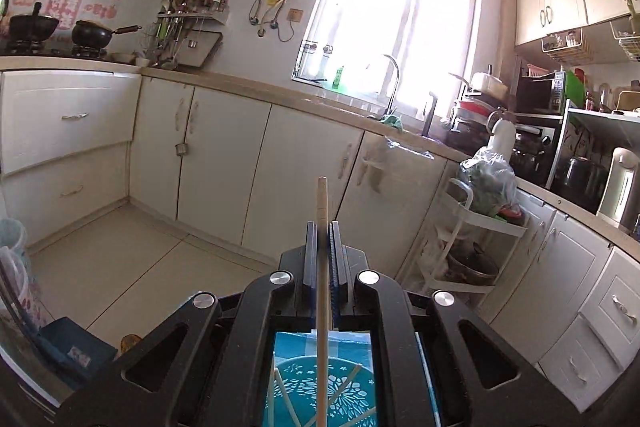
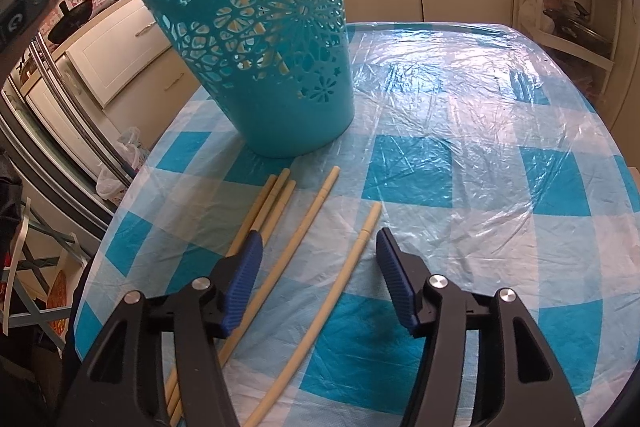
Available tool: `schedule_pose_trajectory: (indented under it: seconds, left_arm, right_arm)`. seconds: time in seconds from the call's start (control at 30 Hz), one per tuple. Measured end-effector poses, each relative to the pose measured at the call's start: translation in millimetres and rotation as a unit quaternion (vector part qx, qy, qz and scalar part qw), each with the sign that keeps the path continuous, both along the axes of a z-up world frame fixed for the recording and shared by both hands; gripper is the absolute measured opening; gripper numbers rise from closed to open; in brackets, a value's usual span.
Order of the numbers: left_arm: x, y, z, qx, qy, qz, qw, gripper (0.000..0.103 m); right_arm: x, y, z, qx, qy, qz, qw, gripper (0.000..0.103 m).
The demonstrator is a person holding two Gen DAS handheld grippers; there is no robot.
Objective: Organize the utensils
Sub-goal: 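Lift the chopstick with the left gripper into the teal basket and release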
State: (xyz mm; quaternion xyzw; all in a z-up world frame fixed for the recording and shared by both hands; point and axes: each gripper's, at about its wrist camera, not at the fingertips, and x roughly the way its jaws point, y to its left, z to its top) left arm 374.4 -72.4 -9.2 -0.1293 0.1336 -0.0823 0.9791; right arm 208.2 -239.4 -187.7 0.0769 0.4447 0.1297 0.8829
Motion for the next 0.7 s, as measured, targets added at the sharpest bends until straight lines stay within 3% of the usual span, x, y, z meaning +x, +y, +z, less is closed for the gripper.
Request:
schedule_pose_trajectory:
  seconds: [0.27,0.47,0.5,0.63,0.7]
  left_arm:
    - [1.3,-7.3,-53.6,0.029,0.039,0.004,0.9988,0.005]
    - [-12.7,-1.0,-68.8,0.060,0.068,-0.006,0.9959,0.009]
    - [-18.9,3.7,-70.0,0.063,0.073,-0.006,0.9953,0.012]
    - [-51.3,29.3,-71.2,0.075,0.084,0.011,0.9936,0.055]
    - [-72.8,44.6,-70.9,0.079,0.077,0.021,0.9937,0.064]
  right_arm:
    - [-0.3,1.0,-0.2,-0.001,0.000,-0.001,1.000,0.059]
    - [-0.7,-0.2,-0.2,-0.001,0.000,-0.003,1.000,0.059]
    - [-1.0,-1.0,-0.1,0.001,0.000,-0.004,1.000,0.059]
    - [-5.6,-9.7,1.0,0.017,0.004,-0.024,1.000,0.059]
    - [-9.7,-9.2,1.5,0.012,0.004,-0.033,0.999,0.059]
